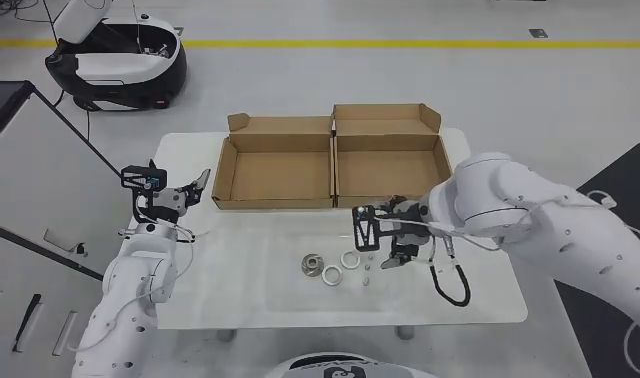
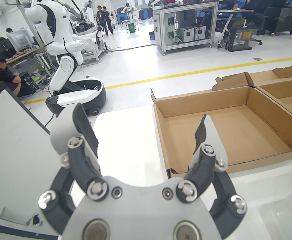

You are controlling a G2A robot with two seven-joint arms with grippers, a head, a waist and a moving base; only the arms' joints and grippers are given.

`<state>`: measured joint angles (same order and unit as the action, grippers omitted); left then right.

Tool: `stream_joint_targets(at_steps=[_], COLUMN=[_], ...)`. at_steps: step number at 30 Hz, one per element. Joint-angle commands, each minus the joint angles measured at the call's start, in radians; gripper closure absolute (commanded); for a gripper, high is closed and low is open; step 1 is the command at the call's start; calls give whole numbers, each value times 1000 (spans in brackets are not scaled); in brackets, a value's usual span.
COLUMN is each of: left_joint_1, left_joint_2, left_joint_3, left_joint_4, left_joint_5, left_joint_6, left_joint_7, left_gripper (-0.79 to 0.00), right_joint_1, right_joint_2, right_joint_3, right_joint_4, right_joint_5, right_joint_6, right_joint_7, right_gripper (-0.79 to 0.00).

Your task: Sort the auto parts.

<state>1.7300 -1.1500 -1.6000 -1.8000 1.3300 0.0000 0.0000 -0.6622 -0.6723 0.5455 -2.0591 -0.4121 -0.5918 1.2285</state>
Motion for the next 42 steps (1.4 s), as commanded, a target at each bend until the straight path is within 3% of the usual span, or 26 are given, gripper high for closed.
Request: stream_joint_targets(at_steps=[1,8,15,25,42], left_joint_1=[0,0,0,0,0], left_joint_2=[0,0,0,0,0], left_joint_3=[0,0,0,0,0], left_joint_4=[0,0,0,0,0], left_joint_5=[0,0,0,0,0], left_joint_6=[0,0,0,0,0], left_joint_7=[0,0,0,0,0], left_gripper=[-785,-785,-785,-785,-785], right_joint_1=[46,155,193,177,155], right_joint_2=[-5,-40,-90,-143,-160], right_joint_3=[-56,-202,-275,-318,-307], right_joint_4=[16,92,165,231,255], right_joint_5=[37,101,158,156,131], right_joint_6=[10,21,35,61,122], right_joint_7=[10,21,34,60,55], right_gripper=[-785,-785,-785,-785,-785])
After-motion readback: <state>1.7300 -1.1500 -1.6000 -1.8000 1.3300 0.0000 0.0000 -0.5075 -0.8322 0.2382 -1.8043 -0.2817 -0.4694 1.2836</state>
